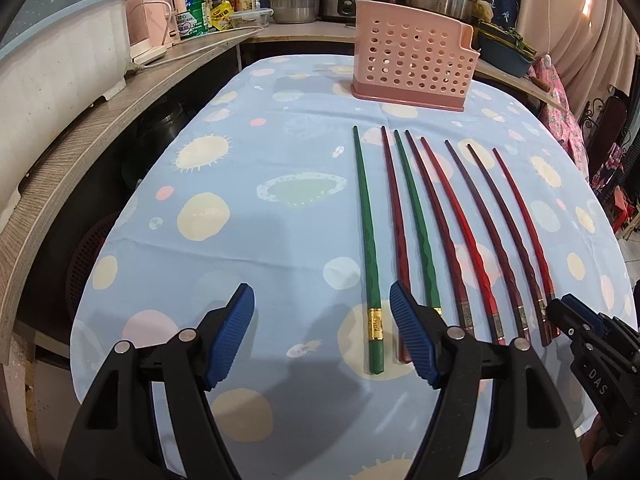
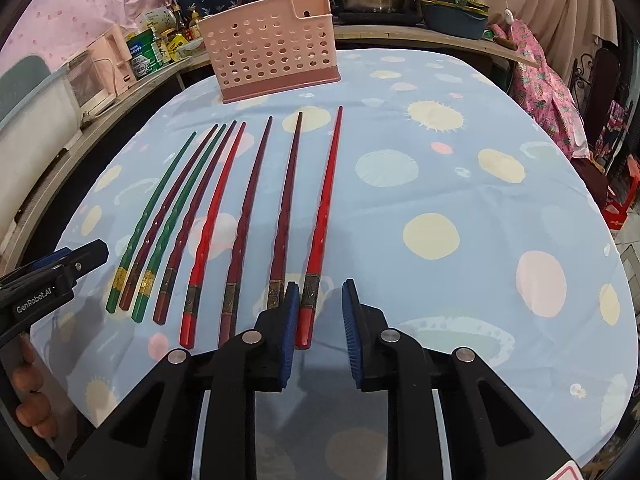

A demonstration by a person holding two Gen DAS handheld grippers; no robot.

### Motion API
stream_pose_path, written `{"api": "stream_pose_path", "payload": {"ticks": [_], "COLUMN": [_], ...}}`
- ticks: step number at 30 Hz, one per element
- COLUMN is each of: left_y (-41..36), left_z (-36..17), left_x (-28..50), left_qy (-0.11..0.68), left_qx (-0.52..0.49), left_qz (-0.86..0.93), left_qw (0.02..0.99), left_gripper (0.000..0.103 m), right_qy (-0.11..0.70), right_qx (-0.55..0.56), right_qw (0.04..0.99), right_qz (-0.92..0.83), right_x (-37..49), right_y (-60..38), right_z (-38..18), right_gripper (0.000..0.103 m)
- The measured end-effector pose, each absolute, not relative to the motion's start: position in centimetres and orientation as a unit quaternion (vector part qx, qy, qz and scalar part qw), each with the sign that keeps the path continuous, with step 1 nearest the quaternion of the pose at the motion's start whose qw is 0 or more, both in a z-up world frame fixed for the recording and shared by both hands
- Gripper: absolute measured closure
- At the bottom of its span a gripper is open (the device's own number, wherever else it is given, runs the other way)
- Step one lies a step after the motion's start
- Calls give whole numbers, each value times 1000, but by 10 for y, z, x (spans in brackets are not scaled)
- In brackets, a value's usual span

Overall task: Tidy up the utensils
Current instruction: 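Grasp the green chopstick with the left tool while the right tool grasps a red chopstick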

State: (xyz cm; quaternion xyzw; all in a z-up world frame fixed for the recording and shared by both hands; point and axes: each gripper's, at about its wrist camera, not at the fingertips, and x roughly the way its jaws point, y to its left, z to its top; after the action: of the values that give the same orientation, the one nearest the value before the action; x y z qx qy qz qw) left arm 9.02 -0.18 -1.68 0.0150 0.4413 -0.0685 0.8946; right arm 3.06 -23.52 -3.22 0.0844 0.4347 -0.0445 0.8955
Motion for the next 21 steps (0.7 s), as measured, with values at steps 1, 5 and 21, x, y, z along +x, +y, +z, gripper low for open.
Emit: {"api": "stream_pose_path", "payload": {"ticks": [1, 5, 21], "left_y": [-3, -5, -5], "left_z": [-17, -19, -37], "left_x": [90, 89, 89], "left_qy": [442, 445, 473], "left_qx": [15, 17, 18], "left_qz": [-70, -73, -76], "left_qw": [894, 892, 878], "left_gripper": [36, 36, 47], "right_qy": [435, 433, 434], "right_qx": [84, 86, 91], "right_qw": [896, 896, 895], "right_qz": [-45, -49, -52], "right_x": [30, 30, 29], "right_y": [-235, -237, -240], "right_z": [-32, -33, -33], "right_gripper": [83, 87, 94]}}
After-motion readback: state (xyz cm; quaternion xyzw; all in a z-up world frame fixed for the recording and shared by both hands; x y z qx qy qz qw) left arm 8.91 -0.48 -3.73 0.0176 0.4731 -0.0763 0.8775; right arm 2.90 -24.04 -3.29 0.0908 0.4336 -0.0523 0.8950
